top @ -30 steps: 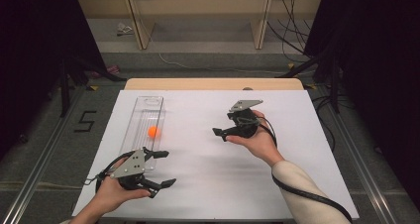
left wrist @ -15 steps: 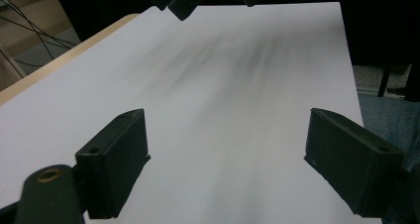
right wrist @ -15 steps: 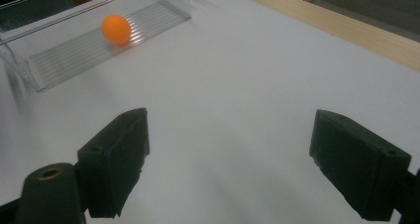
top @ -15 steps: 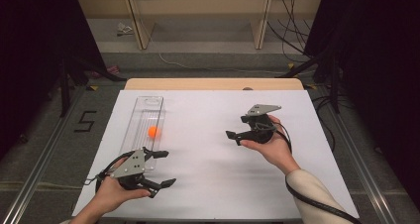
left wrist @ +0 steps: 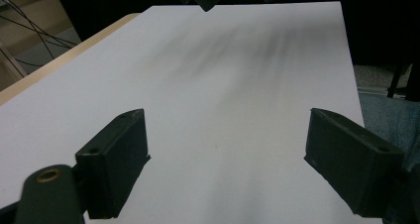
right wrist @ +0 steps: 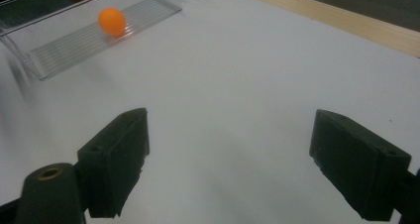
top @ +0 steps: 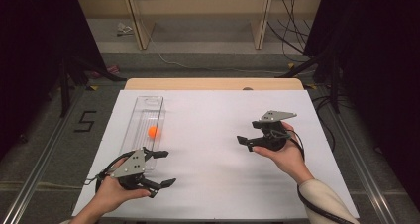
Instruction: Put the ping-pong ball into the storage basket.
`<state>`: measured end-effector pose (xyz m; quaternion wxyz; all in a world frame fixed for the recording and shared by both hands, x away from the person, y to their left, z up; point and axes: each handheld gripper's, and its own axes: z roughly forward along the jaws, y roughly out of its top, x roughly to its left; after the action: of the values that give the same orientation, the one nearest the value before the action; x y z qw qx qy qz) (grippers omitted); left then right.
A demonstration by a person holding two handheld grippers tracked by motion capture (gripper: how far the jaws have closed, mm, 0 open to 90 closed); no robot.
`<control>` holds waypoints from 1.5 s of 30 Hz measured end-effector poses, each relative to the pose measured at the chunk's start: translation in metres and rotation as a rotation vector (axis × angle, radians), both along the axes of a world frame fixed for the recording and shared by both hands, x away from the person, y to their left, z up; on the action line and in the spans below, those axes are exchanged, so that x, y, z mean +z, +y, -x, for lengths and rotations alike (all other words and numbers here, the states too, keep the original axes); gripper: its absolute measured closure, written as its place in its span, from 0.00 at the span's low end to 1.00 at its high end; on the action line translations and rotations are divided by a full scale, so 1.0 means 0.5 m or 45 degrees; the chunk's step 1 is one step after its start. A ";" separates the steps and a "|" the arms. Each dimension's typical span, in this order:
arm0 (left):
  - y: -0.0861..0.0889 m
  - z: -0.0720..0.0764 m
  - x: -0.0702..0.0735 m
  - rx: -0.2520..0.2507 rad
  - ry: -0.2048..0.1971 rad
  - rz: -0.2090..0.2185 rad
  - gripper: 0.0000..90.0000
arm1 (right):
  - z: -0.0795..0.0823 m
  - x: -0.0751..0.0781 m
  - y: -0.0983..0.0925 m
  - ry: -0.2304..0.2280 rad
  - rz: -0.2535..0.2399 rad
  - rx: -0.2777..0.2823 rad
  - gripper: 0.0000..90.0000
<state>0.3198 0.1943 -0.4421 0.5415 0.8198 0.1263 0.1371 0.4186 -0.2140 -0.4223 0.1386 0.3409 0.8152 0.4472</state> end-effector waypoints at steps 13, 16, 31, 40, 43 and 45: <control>0.001 0.000 0.000 0.004 0.000 0.002 0.18 | 0.034 -0.009 -0.033 0.013 -0.009 -0.019 0.18; 0.001 0.000 0.000 0.005 0.000 0.002 0.18 | 0.042 -0.012 -0.040 0.018 -0.008 -0.021 0.18; 0.002 0.000 0.001 0.009 0.001 0.002 0.18 | 0.076 -0.025 -0.069 0.037 -0.004 -0.028 0.18; 0.001 0.000 0.001 0.009 -0.001 0.002 0.18 | 0.085 -0.029 -0.077 0.045 -0.018 -0.025 0.18; 0.001 0.000 0.001 0.007 -0.001 0.003 0.18 | 0.085 -0.029 -0.076 0.042 -0.022 -0.019 0.18; 0.001 -0.001 0.001 0.004 -0.003 0.002 0.18 | 0.085 -0.029 -0.076 0.038 -0.023 -0.019 0.18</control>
<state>0.3203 0.1948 -0.4417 0.5422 0.8189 0.1272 0.1389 0.3759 -0.2520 -0.4371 0.1267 0.3547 0.8106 0.4483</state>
